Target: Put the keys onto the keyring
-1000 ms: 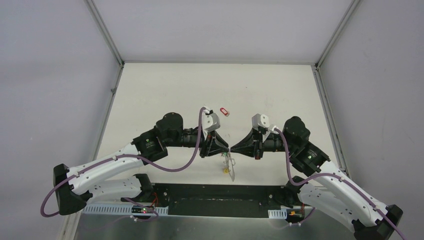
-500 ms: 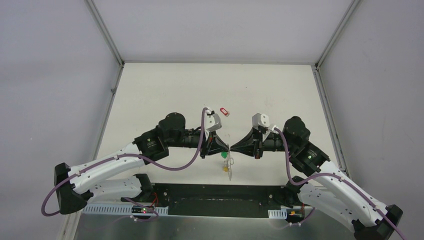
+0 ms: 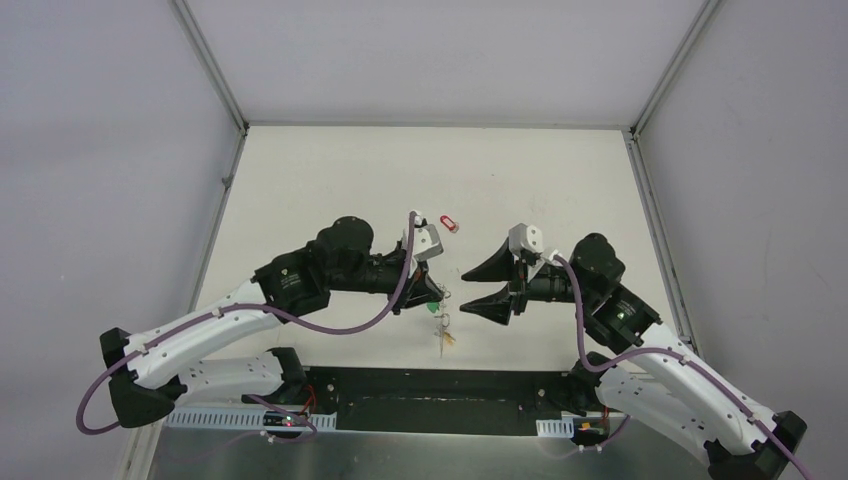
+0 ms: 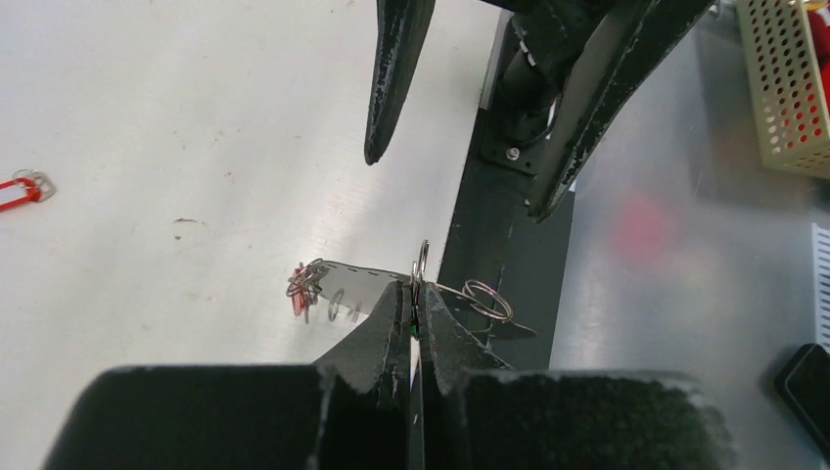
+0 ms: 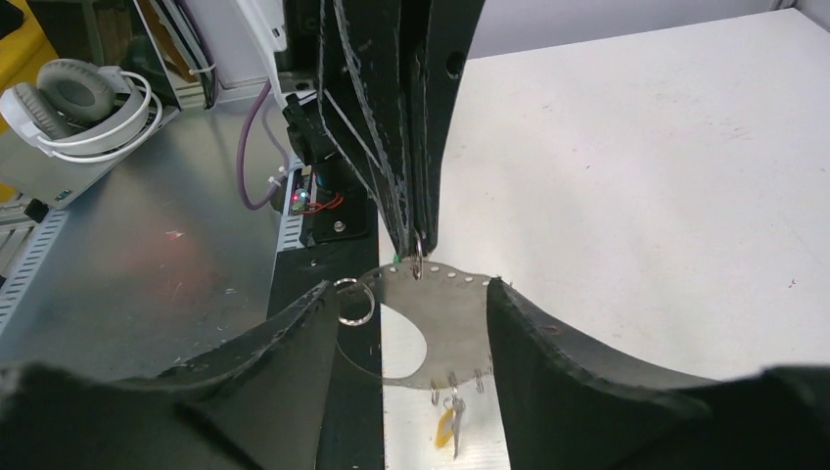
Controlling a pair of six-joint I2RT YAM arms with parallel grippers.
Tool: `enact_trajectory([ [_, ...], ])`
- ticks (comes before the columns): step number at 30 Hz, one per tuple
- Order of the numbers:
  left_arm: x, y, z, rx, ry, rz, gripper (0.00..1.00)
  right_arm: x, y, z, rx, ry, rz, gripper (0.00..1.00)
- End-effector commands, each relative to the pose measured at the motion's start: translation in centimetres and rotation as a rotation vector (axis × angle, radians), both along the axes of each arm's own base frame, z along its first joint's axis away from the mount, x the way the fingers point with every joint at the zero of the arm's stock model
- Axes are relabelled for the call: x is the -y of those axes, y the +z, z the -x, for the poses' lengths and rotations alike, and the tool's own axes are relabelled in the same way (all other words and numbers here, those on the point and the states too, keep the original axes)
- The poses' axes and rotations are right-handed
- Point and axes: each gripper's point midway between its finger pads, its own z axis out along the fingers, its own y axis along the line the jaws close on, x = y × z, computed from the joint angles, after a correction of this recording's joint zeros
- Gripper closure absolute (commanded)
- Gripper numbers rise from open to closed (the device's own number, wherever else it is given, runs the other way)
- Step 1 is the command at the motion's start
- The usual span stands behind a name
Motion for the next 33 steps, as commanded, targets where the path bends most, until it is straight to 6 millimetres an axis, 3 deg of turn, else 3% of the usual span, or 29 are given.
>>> enact_trajectory([
  [1,-1.0,2.4,-0.2,0.057,0.0,-0.074,1.0,-0.1,2.0,-0.2,0.047,-0.012,-0.056,0.39],
  [16,-4.2,1.6,0.2,0.002,-0.073,-0.474,1.0,-2.5,3.0,-1.3,-0.021,-0.026,-0.181,0.38],
  [33,-3.8,2.1,0.9,-0.043,-0.103,-0.482,1.0,-7.8,2.2,0.2,-0.04,0.079,-0.236,0.63],
])
